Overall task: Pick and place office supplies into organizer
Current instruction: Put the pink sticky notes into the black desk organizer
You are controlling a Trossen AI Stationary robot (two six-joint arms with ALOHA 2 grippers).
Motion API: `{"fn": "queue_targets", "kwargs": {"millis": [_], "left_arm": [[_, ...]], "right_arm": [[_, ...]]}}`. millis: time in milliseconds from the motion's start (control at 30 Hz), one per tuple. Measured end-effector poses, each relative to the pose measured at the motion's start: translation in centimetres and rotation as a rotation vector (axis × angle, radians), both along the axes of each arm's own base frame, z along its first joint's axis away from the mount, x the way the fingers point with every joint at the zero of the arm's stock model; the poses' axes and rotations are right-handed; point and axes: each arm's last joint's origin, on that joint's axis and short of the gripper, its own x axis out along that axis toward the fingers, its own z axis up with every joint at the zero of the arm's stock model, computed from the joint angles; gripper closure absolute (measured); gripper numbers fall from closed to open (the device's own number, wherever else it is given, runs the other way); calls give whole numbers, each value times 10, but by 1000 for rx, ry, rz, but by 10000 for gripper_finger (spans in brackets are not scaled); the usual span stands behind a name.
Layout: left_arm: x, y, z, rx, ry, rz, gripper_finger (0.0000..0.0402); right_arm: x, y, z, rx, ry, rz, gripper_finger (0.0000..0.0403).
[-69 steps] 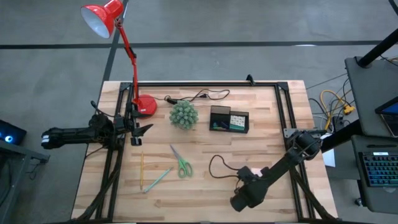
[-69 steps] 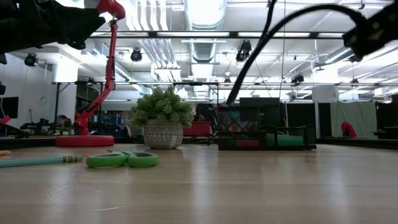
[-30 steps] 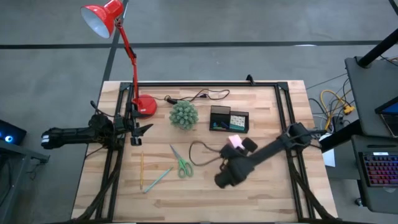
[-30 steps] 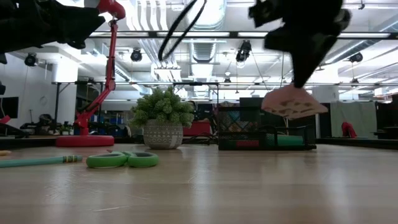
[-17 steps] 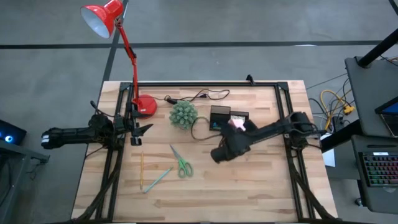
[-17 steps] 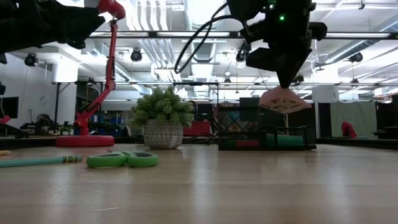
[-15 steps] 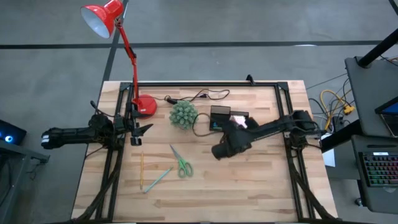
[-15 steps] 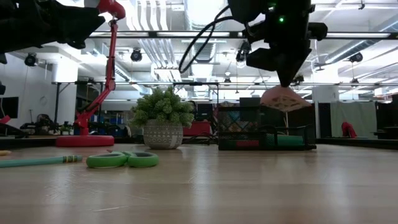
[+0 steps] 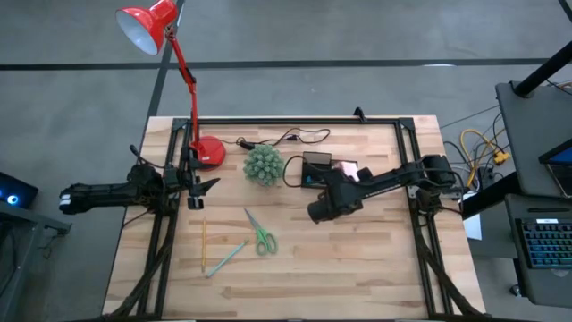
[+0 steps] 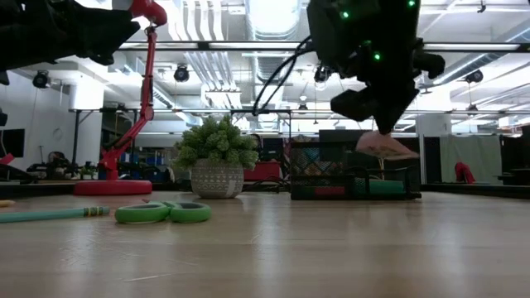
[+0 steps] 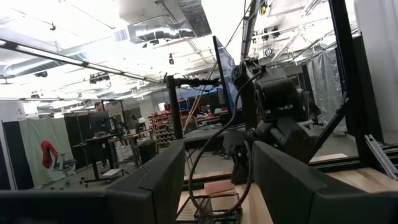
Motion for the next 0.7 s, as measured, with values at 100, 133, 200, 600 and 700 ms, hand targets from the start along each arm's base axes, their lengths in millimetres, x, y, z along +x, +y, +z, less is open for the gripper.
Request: {"fn": "queue_targets", "kwargs": {"millis": [100, 133, 200, 600, 700], "left_arm": [[0, 0, 0, 0, 0, 0, 226], [0, 0, 0, 0, 0, 0, 226], [0, 0, 0, 0, 0, 0, 226], [0, 0, 0, 0, -1, 0, 226], [0, 0, 0, 0, -1, 0, 226]], "right_arm": [[-3, 0, -7, -5, -5, -16, 394], [-3, -1, -9, -5, -14, -19, 394], [-4, -1, -14, -6, -29, -33, 394], [-1, -11, -20, 0, -69, -65, 394], [1, -12, -17, 4, -74, -61, 394]]}}
